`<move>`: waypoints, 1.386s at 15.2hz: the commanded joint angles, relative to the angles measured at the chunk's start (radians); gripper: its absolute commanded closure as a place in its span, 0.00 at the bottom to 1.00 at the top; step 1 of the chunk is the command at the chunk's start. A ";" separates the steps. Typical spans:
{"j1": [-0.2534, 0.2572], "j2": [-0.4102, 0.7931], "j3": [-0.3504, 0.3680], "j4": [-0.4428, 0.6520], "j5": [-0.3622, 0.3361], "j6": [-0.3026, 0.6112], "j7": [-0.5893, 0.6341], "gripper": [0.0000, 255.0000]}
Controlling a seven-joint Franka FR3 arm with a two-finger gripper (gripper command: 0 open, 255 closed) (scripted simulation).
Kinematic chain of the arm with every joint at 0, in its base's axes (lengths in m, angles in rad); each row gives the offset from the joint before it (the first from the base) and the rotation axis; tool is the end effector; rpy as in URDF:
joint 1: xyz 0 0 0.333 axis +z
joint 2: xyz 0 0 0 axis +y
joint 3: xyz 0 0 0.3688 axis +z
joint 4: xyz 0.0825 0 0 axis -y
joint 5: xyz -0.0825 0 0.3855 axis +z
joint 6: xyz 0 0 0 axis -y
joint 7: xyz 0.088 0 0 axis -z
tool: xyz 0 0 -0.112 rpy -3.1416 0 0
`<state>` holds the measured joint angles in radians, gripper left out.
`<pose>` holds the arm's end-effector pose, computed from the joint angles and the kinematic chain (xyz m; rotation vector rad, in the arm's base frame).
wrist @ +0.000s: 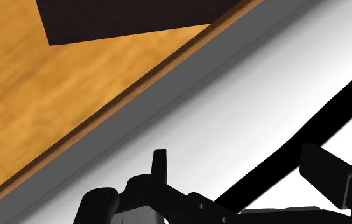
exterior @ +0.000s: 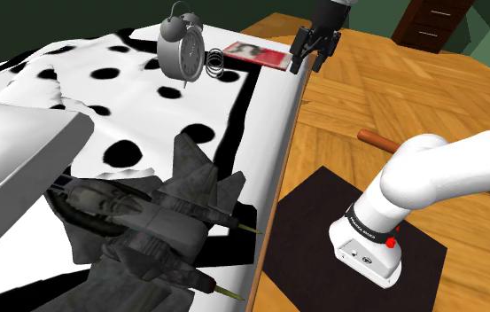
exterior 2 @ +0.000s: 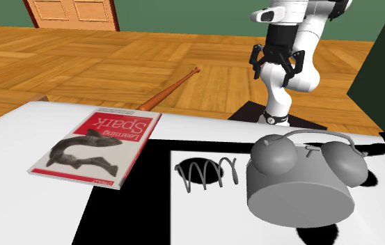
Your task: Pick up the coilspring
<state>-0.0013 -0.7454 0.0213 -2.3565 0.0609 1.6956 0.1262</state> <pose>0.2960 0.0145 0.6227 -3.0818 0.1794 -0.1250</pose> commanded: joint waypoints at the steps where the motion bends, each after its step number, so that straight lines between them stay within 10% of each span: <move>1: 0.000 0.000 0.000 0.000 0.000 0.000 0.000 0.00; 21: -0.008 0.861 0.098 0.758 -0.148 0.046 0.165 0.00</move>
<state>-0.0125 0.0672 0.1167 -1.6530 -0.0759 1.7523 0.2806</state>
